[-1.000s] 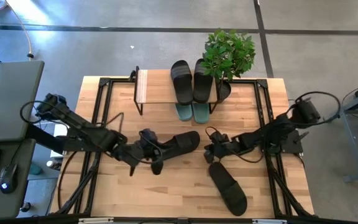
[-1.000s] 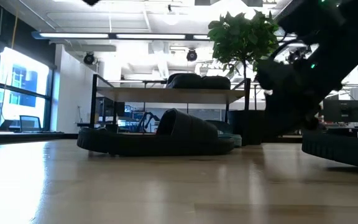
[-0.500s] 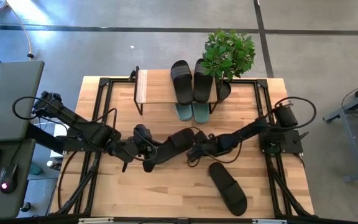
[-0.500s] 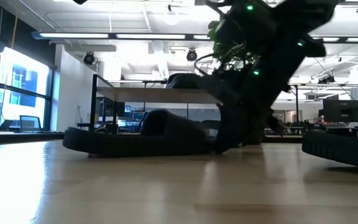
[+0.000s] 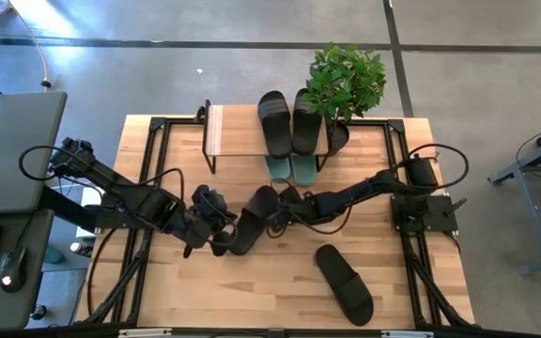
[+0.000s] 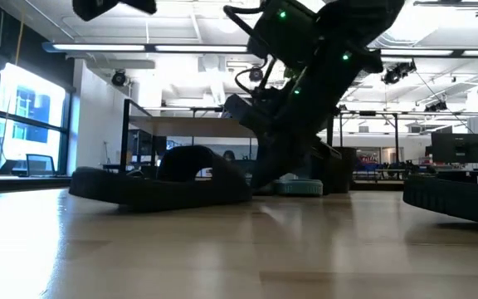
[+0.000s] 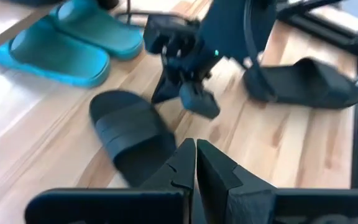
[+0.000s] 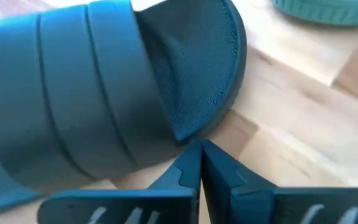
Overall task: Pick and place slides into the shelf
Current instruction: Move the black slipper to the center of the table
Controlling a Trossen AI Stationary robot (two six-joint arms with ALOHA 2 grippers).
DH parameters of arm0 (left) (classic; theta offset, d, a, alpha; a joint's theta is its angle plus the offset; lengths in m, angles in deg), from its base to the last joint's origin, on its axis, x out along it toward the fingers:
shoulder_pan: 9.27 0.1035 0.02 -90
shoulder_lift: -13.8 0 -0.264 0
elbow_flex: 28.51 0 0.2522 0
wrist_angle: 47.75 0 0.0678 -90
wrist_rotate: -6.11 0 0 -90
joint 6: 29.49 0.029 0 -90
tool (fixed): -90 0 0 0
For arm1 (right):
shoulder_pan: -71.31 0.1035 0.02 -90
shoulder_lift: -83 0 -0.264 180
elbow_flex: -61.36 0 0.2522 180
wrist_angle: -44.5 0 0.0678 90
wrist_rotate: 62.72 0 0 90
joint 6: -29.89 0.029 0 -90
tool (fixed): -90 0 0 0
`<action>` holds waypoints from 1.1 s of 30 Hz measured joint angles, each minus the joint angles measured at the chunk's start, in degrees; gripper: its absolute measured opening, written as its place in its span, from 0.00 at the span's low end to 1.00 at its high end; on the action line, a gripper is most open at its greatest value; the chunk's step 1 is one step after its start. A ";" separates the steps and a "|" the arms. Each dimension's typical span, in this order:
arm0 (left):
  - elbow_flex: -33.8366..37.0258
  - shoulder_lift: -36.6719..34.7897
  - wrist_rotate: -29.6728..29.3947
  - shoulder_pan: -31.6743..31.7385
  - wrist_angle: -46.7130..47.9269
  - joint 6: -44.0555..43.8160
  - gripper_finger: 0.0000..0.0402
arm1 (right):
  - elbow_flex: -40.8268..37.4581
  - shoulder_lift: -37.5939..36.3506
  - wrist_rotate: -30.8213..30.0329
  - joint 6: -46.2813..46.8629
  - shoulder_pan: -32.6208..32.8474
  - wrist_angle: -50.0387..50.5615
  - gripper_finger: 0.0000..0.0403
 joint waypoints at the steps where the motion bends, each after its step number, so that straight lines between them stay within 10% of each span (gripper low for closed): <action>1: 0.00 0.00 0.46 0.02 1.29 -0.38 0.01 | 0.00 0.00 0.65 -0.83 -0.47 -0.70 0.00; 13: 0.15 0.00 18.81 0.02 20.81 -0.42 0.01 | -0.02 -1.06 2.71 -5.77 -2.94 -3.27 0.00; 21: 6.59 0.02 34.25 0.11 13.44 8.39 0.01 | -0.02 -2.40 6.78 -3.11 -1.10 2.43 0.00; 33: 17.85 3.36 30.46 0.15 -7.01 9.64 0.01 | -0.02 -2.10 8.81 -4.36 -0.27 -1.11 0.00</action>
